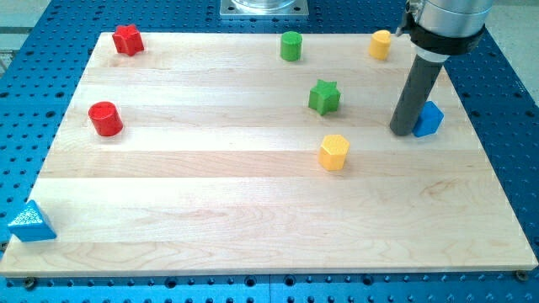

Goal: Place the green star at the bottom center of the board

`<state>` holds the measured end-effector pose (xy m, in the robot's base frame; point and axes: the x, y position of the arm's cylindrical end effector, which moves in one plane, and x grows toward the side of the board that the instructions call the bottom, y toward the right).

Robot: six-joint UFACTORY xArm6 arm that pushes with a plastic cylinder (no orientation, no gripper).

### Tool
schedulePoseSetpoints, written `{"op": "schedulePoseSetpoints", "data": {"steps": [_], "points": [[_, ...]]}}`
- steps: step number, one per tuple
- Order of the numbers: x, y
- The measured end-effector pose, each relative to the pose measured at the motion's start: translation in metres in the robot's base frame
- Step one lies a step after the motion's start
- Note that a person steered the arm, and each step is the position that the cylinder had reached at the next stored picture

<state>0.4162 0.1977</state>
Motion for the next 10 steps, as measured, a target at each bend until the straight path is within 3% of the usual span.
{"op": "schedulePoseSetpoints", "data": {"steps": [2, 3, 5, 8, 10], "points": [[-0.087, -0.034], [-0.087, -0.078], [-0.087, -0.084], [-0.043, -0.109], [-0.054, -0.11]]}}
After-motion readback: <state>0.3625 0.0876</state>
